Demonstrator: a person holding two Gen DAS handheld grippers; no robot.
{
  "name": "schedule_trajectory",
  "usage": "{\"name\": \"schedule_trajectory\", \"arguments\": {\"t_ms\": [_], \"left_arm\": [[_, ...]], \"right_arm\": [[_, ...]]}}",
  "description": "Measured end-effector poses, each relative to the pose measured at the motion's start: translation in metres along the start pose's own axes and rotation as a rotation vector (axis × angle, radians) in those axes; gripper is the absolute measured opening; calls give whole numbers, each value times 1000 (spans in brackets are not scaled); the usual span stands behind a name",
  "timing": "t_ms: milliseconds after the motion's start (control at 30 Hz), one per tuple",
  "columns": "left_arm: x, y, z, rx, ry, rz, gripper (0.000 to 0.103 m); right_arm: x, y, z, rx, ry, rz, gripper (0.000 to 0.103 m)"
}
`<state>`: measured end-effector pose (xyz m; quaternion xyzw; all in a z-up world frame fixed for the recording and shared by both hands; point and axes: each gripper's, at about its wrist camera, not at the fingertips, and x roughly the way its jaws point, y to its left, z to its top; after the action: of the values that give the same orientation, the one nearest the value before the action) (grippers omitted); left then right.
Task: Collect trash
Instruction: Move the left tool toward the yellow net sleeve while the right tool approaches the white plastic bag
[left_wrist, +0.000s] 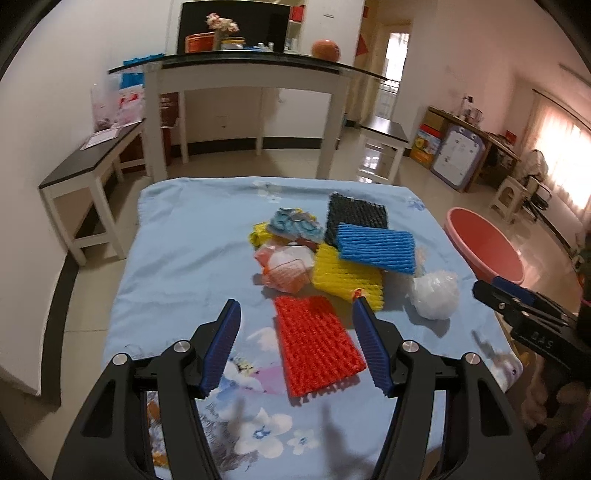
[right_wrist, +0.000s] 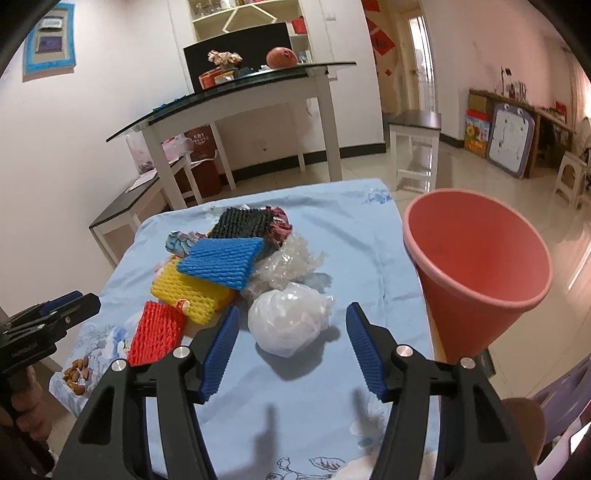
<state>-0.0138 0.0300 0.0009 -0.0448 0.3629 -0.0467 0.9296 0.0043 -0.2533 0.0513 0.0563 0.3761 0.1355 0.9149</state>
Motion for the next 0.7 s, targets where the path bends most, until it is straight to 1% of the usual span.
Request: {"name": "schedule_trajectory", "arguments": {"t_ms": [167,200,300,433,567,700], "left_arm": [[17,-11,9,11,11,-34,63],[19,-11,8,10,12,-35,63],[34,-16,9,1,31,-38,63],[49,-20,10,-7,52,-36,63],[62,-24,10,-21,78,-25,63],[74,-20,12,-62,102,-18,63]], "right_arm": [[15,1,4,-4,22,10,58],[16,1,4,-12,6,14,58],[20,0,5,-11,2,23,58],[27,-7,5,28,35,51,58],[31,-13,5,29,69,40,58],[34,-20,7,8,93,18,58]]}}
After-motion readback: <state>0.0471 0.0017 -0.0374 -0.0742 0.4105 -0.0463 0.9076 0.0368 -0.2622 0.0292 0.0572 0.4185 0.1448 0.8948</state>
